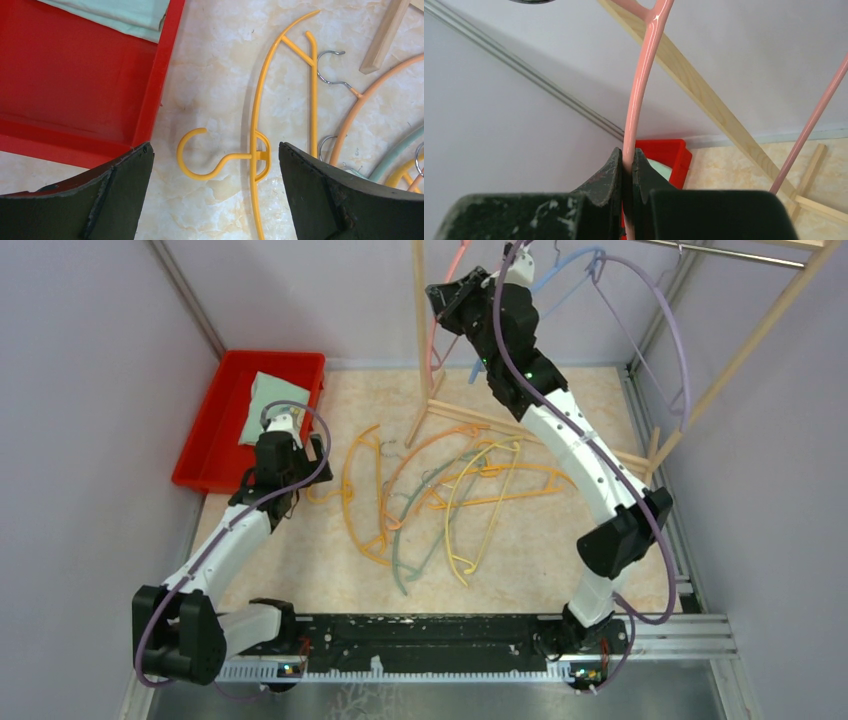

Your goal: Organize the hangers

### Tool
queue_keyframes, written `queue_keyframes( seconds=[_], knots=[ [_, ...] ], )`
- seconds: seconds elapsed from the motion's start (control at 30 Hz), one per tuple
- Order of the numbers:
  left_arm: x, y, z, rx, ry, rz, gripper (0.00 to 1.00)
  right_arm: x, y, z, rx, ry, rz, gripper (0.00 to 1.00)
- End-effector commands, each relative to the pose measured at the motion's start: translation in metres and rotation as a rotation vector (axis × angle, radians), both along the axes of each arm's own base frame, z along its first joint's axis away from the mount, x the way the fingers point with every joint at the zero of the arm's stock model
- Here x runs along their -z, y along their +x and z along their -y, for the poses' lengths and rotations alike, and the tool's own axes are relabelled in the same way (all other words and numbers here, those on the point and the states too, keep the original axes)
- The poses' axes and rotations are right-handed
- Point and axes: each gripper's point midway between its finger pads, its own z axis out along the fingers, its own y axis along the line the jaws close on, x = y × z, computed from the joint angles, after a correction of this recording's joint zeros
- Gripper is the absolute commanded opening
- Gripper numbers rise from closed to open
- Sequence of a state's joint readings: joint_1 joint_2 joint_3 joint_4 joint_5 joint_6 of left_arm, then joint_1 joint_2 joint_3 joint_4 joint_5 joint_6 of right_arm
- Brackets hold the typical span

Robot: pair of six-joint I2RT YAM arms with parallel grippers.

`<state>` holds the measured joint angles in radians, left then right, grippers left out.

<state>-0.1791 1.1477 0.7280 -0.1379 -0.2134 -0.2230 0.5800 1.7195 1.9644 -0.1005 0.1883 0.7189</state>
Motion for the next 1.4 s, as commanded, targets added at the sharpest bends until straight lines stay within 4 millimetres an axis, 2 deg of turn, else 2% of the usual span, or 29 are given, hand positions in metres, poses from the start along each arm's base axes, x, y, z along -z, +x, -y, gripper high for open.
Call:
queue_keyframes(
  seconds=[0.0, 0.5, 0.67, 0.9, 1.03, 1.1, 1.37],
  knots=[
    [-0.015, 0.006, -0.007, -0.015, 0.025, 0.049, 1.0, -0.031, 0.01, 0.012, 0.017, 0.044, 0.071, 0.0],
    [-0.009, 0.006, -0.009, -0.027, 0.026, 0.03, 1.0, -0.017, 0.036, 0.036, 0.065, 0.065, 0.041, 0.0],
    [-0.005, 0.004, -0.01, -0.033, 0.02, 0.022, 1.0, -0.014, 0.043, 0.054, 0.1, 0.08, 0.024, 0.0],
    [-0.003, 0.004, -0.01, -0.039, 0.015, 0.016, 1.0, 0.001, 0.038, 0.093, 0.178, 0.109, -0.021, 0.0],
    [-0.001, 0.005, -0.007, -0.036, 0.002, 0.012, 1.0, -0.002, 0.019, 0.123, 0.222, 0.117, -0.024, 0.0],
    [0.001, 0.007, -0.005, -0.034, -0.008, 0.006, 1.0, 0.005, 0.013, 0.138, 0.249, 0.116, -0.036, 0.0],
    [0.003, 0.015, 0.003, -0.022, -0.052, 0.003, 1.0, 0.009, -0.01, 0.202, 0.359, 0.108, -0.044, 0.0]
  ],
)
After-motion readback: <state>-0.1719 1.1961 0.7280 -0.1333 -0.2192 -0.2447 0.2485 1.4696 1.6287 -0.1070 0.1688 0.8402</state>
